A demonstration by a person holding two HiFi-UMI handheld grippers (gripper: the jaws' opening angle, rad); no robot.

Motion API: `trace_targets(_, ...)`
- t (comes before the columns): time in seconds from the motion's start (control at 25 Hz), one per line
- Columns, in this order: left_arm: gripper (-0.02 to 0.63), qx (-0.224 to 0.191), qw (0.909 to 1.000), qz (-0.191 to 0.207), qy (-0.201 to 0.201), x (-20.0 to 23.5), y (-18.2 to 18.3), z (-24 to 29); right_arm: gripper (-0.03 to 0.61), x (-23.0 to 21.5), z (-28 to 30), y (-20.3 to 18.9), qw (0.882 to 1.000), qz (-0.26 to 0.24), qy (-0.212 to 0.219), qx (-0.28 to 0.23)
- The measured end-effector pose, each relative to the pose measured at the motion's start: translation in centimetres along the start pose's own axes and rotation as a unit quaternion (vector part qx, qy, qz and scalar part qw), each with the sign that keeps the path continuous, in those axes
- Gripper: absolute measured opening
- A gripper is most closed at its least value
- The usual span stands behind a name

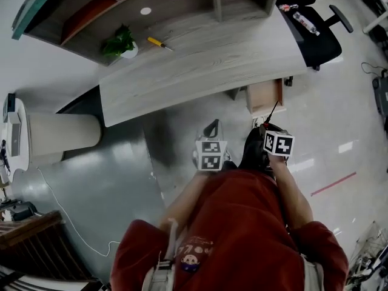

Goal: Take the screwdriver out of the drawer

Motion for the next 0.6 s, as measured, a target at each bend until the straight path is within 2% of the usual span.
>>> trace_targets(0.12, -0.002, 0.001, 1.0, -0.005, 0.006, 0.8, 0.0, -1.5, 0.103, 1.6, -1.1, 0.2, 1.0, -0.005, 0.013, -0.012)
trace_targets(0.36, -0.002, -0.022, 0.9997, -0.002, 0.014, 1.7, 1.4, -3.8, 0.103, 4.4, -3.6, 3.1, 0.997, -0.039, 0.032, -0.058)
trace_targets(0.6, -0.002, -0.055, 0.9983, 0.011, 0.015, 2.3, 3.9, -5.5, 0.103, 5.9, -5.6, 4.9, 0.993, -0.062, 0.029, -0.096)
Point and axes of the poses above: the fingertips, and each gripper's own axes: z forward along the fingers, x to its left, y out of its top, the point moved 1 cm from there along -z, backward along the fingers, and after that the axes turned 13 degrees about -x, right-handed, at the moved point
